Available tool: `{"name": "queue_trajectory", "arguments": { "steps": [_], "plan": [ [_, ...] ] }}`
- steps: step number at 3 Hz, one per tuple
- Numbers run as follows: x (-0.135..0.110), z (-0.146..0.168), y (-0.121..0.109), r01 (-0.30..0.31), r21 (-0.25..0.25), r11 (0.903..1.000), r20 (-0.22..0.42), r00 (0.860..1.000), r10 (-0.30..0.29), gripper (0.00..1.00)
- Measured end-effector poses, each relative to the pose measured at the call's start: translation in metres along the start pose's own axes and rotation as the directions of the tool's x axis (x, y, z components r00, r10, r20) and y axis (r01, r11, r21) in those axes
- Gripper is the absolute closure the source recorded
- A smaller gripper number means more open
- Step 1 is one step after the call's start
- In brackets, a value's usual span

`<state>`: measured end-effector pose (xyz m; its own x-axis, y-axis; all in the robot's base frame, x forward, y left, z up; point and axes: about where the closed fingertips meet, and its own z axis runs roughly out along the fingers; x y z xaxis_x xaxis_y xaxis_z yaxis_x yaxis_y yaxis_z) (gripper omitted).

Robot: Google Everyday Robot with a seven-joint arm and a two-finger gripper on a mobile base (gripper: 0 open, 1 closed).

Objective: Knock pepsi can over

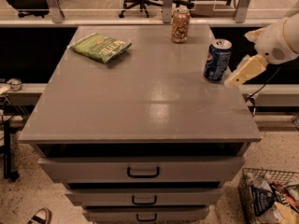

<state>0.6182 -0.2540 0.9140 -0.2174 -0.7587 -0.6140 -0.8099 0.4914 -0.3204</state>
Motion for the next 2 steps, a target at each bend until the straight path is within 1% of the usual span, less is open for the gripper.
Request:
{"name": "queue_trajectory", "arguments": {
  "steps": [1,2],
  "plan": [
    [-0.016,0.018,0.012,-0.044,-0.033,0.9985,0.078,0.996,0.046,0.0],
    [-0.023,0.036,0.019,-0.096,-0.042,0.9945,0.121,0.988,0.1,0.0]
  ]
}}
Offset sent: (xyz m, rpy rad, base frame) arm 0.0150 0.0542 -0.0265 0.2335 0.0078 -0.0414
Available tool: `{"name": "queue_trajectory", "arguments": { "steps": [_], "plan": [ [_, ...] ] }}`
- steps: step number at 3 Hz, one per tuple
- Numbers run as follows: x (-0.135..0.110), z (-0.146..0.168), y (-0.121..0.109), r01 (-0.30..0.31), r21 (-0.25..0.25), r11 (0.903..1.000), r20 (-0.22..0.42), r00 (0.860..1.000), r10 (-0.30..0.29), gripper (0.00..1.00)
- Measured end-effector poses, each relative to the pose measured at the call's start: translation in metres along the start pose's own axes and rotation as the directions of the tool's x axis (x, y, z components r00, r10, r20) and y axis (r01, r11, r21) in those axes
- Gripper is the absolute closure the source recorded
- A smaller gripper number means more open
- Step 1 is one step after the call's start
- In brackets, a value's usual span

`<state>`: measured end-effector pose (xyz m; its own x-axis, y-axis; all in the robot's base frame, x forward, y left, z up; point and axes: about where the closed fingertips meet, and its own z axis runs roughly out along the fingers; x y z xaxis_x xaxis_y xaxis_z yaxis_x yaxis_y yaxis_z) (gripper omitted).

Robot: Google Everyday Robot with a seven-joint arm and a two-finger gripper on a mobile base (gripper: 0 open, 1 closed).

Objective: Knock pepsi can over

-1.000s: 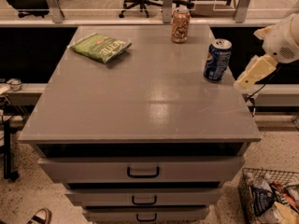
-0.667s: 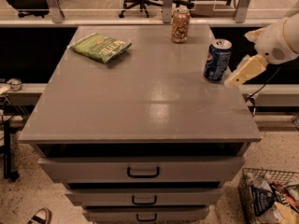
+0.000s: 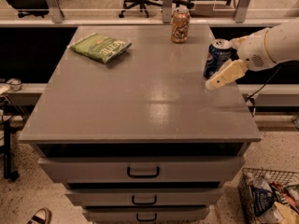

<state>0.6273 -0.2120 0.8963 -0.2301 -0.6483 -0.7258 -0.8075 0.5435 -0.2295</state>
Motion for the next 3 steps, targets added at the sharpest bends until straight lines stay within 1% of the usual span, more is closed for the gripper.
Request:
{"name": "queue_trajectory", "arguments": {
  "steps": [1,2,3],
  "plan": [
    [-0.017,0.011,0.011,-0.031,-0.027,0.9991,0.061,0.998,0.033,0.0],
    [-0.063,0.014,0.039,-0.031,-0.071,0.997,0.159,0.986,0.042,0.0],
    [-0.12,0.012,0.084,-0.048,-0.147,0.988,0.246,0.966,0.084,0.0]
  ]
}}
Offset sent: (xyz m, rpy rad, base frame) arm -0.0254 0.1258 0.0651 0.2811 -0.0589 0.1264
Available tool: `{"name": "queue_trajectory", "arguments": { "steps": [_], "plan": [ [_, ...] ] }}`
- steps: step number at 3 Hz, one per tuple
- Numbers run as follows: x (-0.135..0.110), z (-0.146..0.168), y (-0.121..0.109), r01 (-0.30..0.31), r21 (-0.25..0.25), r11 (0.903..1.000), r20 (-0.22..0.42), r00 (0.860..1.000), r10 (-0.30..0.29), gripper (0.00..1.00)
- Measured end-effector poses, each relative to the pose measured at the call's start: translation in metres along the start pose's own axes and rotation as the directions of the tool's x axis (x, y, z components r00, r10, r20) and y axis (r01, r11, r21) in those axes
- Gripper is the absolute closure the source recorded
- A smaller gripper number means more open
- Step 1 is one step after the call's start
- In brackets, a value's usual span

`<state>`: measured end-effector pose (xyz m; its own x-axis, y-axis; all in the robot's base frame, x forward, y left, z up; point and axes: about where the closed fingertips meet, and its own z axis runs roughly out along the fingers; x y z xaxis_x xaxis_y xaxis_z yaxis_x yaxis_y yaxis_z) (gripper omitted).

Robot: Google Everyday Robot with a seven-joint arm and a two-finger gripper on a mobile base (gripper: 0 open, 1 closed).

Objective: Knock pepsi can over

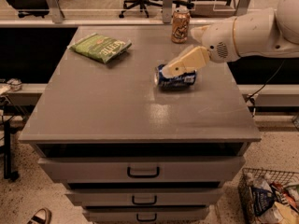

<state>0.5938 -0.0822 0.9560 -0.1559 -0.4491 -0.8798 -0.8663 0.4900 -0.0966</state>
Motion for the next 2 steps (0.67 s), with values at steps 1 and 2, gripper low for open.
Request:
{"name": "queue_trajectory", "arguments": {
  "steps": [1,2],
  "plan": [
    [-0.011,0.001,0.008,-0.023,0.003,0.9997,0.023,0.999,0.023,0.0],
    [0.022,-0.038,-0.032,-0.022,0.102,0.9945,-0.003,1.0,0.023,0.0]
  ]
}}
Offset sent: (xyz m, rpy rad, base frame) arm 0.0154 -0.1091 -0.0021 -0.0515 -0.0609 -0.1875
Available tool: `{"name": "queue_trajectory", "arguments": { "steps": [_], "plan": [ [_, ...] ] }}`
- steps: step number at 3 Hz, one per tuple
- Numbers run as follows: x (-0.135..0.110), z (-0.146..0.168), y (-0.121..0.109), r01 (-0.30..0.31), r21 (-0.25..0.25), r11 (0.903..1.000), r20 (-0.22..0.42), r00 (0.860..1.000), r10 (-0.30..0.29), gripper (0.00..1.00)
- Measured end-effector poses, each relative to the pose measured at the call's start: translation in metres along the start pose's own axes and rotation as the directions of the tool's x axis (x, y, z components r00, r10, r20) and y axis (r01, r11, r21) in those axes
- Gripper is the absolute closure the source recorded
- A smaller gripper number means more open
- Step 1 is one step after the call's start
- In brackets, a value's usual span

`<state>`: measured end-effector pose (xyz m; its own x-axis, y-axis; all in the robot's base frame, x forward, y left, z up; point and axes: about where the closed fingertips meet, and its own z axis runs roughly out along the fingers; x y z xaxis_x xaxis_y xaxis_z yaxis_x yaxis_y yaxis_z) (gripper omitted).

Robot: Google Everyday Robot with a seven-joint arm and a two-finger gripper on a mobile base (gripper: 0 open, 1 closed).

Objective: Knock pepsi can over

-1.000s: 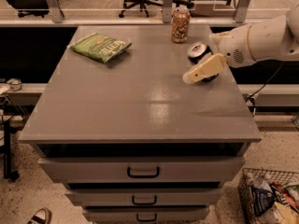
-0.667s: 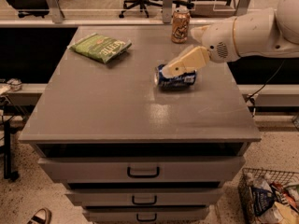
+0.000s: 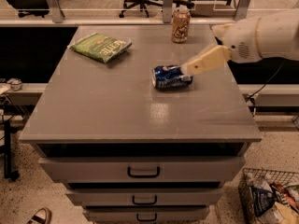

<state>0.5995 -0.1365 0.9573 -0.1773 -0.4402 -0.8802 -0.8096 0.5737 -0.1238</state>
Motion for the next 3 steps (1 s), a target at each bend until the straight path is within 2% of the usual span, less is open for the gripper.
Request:
{"name": "queue_trajectory", "arguments": {
  "steps": [1,2,3],
  "plan": [
    [0.031,-0.034,-0.04,0.053,0.025,0.9983,-0.01,0.999,-0.053,0.0],
    [0.045,-0.07,-0.069,0.152,0.015,0.9883,-0.028,0.988,-0.151,0.0],
    [0.03,-0.084,-0.07,0.187,0.011,0.9823,-0.017,0.982,-0.187,0.0]
  ]
}}
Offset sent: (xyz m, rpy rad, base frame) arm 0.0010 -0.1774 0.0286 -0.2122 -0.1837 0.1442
